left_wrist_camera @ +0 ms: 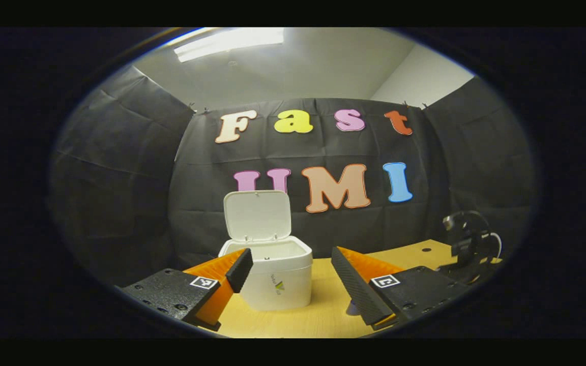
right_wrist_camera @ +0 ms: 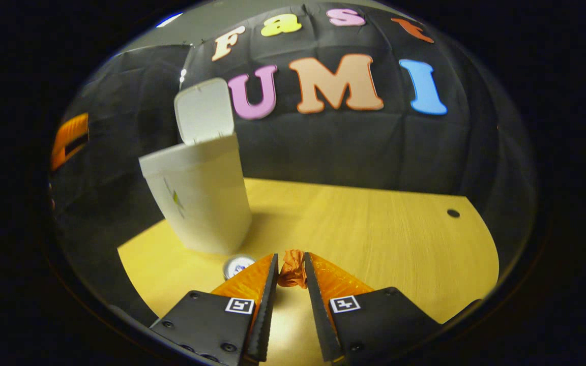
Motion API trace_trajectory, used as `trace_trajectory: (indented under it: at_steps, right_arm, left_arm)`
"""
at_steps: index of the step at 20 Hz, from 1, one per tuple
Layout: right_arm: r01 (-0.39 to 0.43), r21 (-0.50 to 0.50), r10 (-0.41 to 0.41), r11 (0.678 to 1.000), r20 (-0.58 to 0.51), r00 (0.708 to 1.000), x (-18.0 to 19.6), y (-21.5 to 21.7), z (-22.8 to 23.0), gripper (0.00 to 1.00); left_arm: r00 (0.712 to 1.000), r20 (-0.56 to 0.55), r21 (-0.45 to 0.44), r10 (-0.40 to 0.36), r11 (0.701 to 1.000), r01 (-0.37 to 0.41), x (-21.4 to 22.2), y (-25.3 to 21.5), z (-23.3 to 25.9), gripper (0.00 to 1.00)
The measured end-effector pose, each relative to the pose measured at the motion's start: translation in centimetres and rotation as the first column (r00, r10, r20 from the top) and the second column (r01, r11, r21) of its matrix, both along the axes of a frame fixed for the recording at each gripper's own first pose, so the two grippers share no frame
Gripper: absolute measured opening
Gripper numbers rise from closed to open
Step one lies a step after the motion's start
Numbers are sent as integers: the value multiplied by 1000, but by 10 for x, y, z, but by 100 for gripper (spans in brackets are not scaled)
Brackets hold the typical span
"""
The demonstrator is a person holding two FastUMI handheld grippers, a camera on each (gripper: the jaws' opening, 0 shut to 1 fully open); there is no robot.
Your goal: Press the lid of the desktop garbage bin to open it, pick up the crumpled paper on the desktop and throw it into the bin, then pick up the pop can on the desktop and drop it into the bin, and finally close the garbage bin lid.
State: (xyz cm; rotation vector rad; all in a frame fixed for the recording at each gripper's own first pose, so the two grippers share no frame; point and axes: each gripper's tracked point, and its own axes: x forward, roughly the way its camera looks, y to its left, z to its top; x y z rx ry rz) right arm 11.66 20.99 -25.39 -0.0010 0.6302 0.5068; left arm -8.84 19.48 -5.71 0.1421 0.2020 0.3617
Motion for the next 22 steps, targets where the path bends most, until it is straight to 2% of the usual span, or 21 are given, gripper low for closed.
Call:
trace_trajectory:
  at_steps: [3, 6, 8, 10, 12, 13, 16, 18, 20, 21, 22]
  right_arm:
    - [-73, 79, 61, 994, 141, 988, 25, 57, 85, 39]
    - [-167, 107, 139, 980, 229, 964, 42, 126, 137, 41]
    - [-217, 97, 185, 971, 266, 946, 52, 166, 141, 39]
    - [-246, 94, 215, 965, 258, 942, 59, 208, 135, 39]
    - [-256, 89, 230, 963, 234, 945, 69, 239, 118, 37]
    - [-257, 76, 235, 963, 220, 947, 76, 249, 109, 40]
    - [-259, 44, 248, 965, 174, 953, 90, 273, 81, 38]
    - [-256, 18, 251, 967, 137, 958, 89, 278, 62, 42]
    - [-262, 23, 257, 965, 140, 956, 90, 278, 63, 60]
    - [-247, 8, 242, 969, 156, 958, 93, 273, 64, 61]
    - [-251, 9, 246, 968, 165, 955, 94, 269, 70, 82]
  left_arm:
    - [1000, 6, -29, -15, 999, 15, 2, 10, -7, 93]
    - [1000, 6, -57, -6, 998, 6, -3, 28, -16, 93]
    - [1000, -6, -74, 9, 997, -10, -10, 43, -24, 93]
    - [999, -23, -85, 25, 996, -27, -19, 58, -32, 93]
    - [998, -43, -94, 42, 994, -46, -26, 73, -39, 93]
    - [997, -51, -97, 52, 994, -57, -31, 80, -43, 94]
    - [995, -72, -107, 68, 991, -76, -42, 95, -54, 93]
    - [994, -89, -116, 69, 990, -80, -44, 100, -63, 94]
    - [993, -98, -127, 60, 989, -72, -42, 100, -70, 94]
    - [993, -106, -132, 53, 989, -67, -39, 98, -74, 93]
    - [993, -110, -136, 43, 989, -57, -39, 96, -80, 94]
